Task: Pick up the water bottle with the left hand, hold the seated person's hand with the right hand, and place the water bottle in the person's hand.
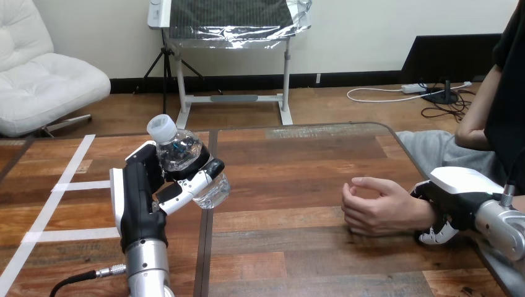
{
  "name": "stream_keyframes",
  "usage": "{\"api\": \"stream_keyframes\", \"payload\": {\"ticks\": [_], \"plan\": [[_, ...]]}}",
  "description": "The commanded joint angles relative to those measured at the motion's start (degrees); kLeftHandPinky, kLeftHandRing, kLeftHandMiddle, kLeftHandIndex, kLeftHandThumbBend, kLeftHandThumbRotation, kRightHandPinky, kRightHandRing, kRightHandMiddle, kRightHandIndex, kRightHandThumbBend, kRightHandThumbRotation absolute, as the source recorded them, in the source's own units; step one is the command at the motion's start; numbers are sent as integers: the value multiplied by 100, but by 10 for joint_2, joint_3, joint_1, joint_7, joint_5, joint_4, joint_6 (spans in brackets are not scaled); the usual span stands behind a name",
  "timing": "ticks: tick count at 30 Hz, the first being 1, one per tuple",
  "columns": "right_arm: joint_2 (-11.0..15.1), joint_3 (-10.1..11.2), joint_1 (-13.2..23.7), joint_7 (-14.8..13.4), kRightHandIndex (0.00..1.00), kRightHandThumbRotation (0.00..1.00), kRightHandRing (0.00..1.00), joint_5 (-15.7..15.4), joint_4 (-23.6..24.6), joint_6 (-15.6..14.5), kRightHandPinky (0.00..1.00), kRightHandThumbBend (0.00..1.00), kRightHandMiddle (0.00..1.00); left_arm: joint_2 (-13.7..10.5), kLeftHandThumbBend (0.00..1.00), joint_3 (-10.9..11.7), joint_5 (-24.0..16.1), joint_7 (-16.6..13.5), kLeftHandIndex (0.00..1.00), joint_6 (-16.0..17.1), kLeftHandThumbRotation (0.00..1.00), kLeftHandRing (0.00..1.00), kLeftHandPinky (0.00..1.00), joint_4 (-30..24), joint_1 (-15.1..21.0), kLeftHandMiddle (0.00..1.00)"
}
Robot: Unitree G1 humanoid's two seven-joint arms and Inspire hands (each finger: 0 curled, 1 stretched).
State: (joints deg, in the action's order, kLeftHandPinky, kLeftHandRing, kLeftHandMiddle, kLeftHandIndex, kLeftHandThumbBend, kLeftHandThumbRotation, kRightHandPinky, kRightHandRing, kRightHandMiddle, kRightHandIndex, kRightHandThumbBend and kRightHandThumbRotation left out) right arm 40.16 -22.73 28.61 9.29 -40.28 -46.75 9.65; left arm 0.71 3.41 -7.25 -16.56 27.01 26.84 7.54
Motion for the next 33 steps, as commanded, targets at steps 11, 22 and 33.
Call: {"api": "stream_keyframes", "payload": {"ticks": [11, 22, 33], "plan": [[-12, -22, 4, 25, 77, 3, 72, -18, 0, -20, 61, 75, 80, -6, 68, 4, 1, 1, 47, 8, 0, 42, 38, -38, 29, 45], [-12, -10, 3, 27, 76, 2, 74, -4, -3, -15, 61, 76, 81, -6, 68, 4, 4, 5, 47, 7, 0, 42, 39, -35, 30, 45], [-14, 6, 0, 24, 71, 0, 64, 21, -3, -7, 55, 77, 73, -4, 68, 4, -2, -2, 47, -1, 0, 42, 39, -37, 30, 45]]}}
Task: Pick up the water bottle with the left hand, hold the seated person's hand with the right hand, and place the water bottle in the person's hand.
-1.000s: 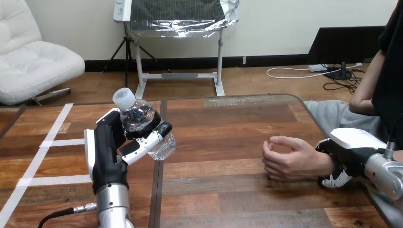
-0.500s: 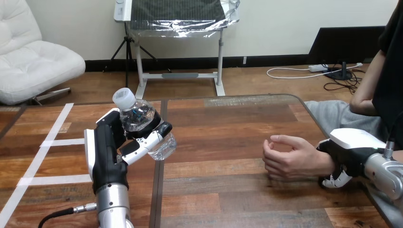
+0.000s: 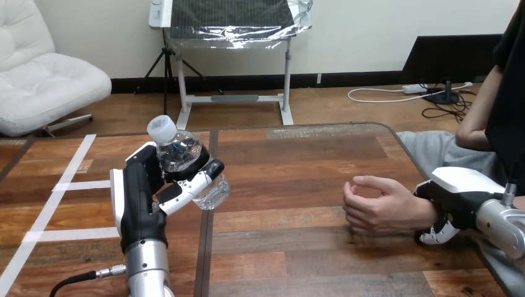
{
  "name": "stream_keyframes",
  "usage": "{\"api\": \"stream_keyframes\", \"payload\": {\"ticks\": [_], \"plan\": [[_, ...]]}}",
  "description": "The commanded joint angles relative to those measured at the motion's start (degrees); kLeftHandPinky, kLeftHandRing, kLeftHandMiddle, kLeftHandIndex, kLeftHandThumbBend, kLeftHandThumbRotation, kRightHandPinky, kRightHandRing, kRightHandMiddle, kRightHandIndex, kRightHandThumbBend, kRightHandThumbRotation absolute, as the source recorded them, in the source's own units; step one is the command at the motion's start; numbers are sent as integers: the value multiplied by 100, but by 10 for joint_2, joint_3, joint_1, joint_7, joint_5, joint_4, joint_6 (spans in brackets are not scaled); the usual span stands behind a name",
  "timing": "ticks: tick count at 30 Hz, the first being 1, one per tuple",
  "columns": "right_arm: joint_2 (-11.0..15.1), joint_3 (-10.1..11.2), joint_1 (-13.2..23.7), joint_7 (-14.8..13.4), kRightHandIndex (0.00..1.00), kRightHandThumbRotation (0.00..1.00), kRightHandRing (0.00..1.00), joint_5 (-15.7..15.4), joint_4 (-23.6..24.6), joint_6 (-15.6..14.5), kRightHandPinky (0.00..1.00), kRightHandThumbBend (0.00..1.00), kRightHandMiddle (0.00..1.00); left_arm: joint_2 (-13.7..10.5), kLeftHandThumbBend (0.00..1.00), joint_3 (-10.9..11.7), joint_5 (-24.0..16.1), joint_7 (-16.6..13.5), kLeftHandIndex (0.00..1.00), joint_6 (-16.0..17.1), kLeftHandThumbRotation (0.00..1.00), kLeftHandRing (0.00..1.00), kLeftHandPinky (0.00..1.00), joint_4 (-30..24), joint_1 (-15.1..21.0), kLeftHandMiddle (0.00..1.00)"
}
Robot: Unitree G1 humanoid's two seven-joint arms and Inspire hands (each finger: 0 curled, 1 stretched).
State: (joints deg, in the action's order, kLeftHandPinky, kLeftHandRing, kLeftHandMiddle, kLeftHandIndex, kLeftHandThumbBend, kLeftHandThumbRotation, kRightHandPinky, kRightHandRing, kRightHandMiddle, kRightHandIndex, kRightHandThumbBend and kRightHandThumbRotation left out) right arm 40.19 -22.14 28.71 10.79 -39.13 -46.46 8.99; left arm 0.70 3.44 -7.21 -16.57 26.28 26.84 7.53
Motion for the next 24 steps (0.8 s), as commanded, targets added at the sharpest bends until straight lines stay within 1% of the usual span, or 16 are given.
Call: {"api": "stream_keyframes", "payload": {"ticks": [1, 2, 4, 6, 7, 12, 20, 23, 24], "plan": [[-15, 3, -2, 10, 69, 0, 63, 14, -4, -2, 54, 76, 73, -4, 68, 3, -1, -1, 47, 7, 0, 42, 39, -37, 31, 45], [-15, 4, -3, 11, 68, 0, 62, 17, -2, -3, 54, 75, 72, -4, 68, 3, 0, -1, 47, 8, 0, 42, 39, -36, 31, 45], [-16, 9, -5, 0, 66, 0, 60, 23, -4, 4, 52, 75, 70, -4, 68, 3, 2, 1, 47, 8, 0, 42, 39, -36, 31, 45], [-16, 9, -6, -6, 64, 0, 58, 26, -4, 5, 51, 74, 68, -4, 68, 3, 2, 1, 47, 9, 0, 42, 39, -36, 31, 45], [-16, 9, -6, -6, 62, 0, 57, 26, -3, 4, 50, 74, 67, -4, 68, 3, 1, 0, 47, 10, 0, 42, 39, -36, 31, 45], [-15, 6, -3, -5, 58, 0, 56, 28, -6, 2, 49, 72, 64, -7, 68, 3, -5, -4, 47, 12, 0, 42, 38, -34, 32, 45], [-17, 7, -2, -13, 54, 0, 49, 36, -13, 1, 41, 69, 59, -8, 67, 3, -6, -4, 47, 16, 0, 41, 38, -32, 33, 45], [-17, 7, -1, -17, 53, 0, 46, 39, -16, 7, 37, 68, 56, -8, 67, 3, -4, -3, 47, 19, 0, 41, 38, -31, 33, 45], [-18, 6, 0, -16, 53, 0, 45, 38, -17, 1, 37, 68, 55, -8, 67, 3, -3, -2, 47, 19, 0, 41, 38, -30, 33, 45]]}}
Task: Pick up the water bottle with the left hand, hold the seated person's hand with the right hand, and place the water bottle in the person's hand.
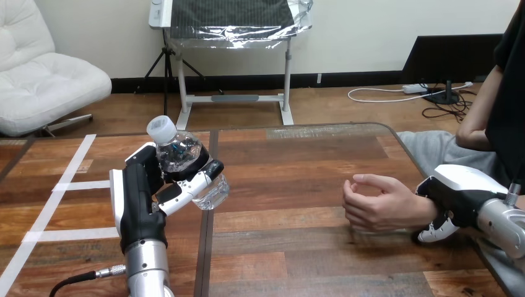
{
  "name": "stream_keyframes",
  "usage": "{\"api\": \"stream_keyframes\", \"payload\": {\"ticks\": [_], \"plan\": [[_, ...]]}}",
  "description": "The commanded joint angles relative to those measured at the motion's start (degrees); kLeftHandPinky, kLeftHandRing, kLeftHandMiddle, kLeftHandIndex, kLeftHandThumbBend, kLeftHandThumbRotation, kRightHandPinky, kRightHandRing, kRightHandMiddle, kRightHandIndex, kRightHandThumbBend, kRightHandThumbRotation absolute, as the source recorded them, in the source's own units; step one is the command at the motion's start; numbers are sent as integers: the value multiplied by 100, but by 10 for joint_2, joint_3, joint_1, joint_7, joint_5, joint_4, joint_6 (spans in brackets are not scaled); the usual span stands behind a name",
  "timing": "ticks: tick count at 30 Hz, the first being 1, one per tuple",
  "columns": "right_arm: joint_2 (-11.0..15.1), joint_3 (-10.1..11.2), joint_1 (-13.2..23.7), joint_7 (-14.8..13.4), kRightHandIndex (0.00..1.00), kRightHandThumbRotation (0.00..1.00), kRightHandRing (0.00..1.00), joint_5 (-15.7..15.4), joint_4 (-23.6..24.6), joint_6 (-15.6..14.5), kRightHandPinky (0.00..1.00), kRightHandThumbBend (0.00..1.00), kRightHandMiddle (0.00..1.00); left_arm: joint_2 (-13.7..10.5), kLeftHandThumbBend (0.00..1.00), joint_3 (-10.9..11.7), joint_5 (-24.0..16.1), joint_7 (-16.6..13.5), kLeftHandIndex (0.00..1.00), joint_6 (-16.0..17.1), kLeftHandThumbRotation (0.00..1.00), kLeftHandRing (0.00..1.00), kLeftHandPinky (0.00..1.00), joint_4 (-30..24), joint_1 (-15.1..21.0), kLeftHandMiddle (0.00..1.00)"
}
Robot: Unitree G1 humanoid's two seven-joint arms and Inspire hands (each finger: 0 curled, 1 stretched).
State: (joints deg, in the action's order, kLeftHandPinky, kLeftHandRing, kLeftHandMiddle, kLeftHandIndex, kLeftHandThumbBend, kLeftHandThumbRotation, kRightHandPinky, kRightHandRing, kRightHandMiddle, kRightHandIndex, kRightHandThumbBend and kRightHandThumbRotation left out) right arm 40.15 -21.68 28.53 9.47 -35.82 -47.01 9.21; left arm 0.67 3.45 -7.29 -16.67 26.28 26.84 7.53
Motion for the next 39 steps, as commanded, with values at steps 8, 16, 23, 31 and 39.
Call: {"api": "stream_keyframes", "payload": {"ticks": [8, 16, 23, 31, 39], "plan": [[-17, 4, 1, -7, 50, 0, 39, 8, -8, -2, 30, 67, 50, -7, 67, 2, -5, -2, 47, 11, 0, 41, 38, -36, 33, 45], [-16, 7, 0, -8, 49, 0, 37, 12, -10, 2, 28, 67, 48, -5, 67, 1, -3, 0, 47, 11, 0, 41, 38, -35, 34, 45], [-16, 10, -1, -14, 49, 0, 36, 18, -10, 3, 27, 68, 47, -3, 67, -1, -2, 2, 47, 14, 0, 41, 38, -34, 35, 45], [-16, 11, 0, -19, 52, 0, 37, 23, -11, 2, 28, 68, 48, -4, 67, -8, -17, -3, 47, 6, 0, 41, 39, -42, 35, 45], [-11, 9, -2, -30, 52, 0, 37, 23, -8, 15, 29, 69, 48, 1, 68, -17, -27, 0, 47, 1, 0, 42, 40, -51, 34, 44]]}}
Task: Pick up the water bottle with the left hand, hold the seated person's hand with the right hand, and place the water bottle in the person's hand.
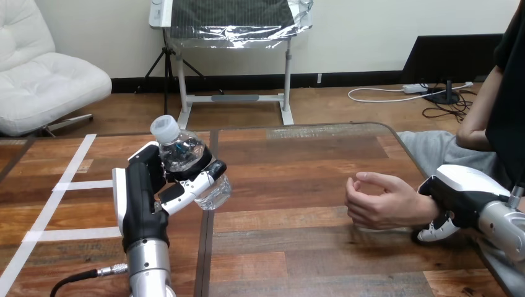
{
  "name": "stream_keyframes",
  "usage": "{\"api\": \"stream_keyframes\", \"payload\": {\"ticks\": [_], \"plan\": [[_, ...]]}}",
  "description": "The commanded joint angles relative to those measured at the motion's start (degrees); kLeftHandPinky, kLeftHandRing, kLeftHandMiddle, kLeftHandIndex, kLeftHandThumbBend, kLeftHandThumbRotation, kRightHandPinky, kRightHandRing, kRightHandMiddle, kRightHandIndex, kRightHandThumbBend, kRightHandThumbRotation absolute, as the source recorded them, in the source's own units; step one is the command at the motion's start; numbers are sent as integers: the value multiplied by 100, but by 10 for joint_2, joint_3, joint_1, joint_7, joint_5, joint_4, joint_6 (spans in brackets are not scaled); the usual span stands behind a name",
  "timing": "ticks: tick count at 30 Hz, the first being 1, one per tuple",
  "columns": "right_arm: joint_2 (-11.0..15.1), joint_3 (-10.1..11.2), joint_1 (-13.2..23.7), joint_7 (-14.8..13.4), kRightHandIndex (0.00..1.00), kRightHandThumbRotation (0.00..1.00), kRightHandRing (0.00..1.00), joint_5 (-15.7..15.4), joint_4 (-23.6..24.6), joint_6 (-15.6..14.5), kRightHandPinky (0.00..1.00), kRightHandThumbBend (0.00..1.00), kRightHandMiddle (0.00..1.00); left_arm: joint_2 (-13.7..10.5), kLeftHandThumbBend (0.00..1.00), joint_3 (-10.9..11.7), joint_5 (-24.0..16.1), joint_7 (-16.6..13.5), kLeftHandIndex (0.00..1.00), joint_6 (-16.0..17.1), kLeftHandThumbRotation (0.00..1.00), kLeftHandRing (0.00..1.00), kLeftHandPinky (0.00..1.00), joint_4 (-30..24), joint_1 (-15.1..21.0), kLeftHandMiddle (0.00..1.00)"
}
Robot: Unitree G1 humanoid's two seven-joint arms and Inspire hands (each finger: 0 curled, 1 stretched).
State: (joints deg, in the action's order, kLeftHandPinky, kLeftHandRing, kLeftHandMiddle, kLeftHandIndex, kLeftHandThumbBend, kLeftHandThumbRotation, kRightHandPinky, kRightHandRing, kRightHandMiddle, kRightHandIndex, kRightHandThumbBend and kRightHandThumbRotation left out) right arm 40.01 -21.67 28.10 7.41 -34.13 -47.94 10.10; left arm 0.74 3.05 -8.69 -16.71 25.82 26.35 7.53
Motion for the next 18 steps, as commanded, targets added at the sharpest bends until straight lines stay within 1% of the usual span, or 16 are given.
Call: {"api": "stream_keyframes", "payload": {"ticks": [1, 5, 8, 13, 18], "plan": [[-9, 9, 2, -9, 52, 0, 38, 6, 2, 5, 29, 69, 48, 0, 68, -13, -13, 1, 47, 7, 0, 42, 41, -46, 34, 44], [-8, 12, 1, -9, 52, 0, 38, 10, 7, 7, 30, 68, 48, 3, 68, -15, -17, 2, 47, 11, 0, 42, 41, -43, 36, 44], [-8, 18, -1, -6, 51, 0, 37, 17, 13, 9, 29, 67, 47, 8, 69, -18, -17, 3, 47, 4, 0, 41, 40, -50, 36, 44], [-5, 17, -3, -13, 50, 0, 36, 13, 23, 7, 27, 66, 46, 18, 69, -28, -21, 5, 47, -13, 0, 41, 41, -68, 33, 44], [-5, 23, -3, -25, 47, 0, 33, 16, 20, 22, 25, 66, 43, 24, 68, -40, -28, 6, 47, -22, 0, 41, 40, -80, 34, 43]]}}
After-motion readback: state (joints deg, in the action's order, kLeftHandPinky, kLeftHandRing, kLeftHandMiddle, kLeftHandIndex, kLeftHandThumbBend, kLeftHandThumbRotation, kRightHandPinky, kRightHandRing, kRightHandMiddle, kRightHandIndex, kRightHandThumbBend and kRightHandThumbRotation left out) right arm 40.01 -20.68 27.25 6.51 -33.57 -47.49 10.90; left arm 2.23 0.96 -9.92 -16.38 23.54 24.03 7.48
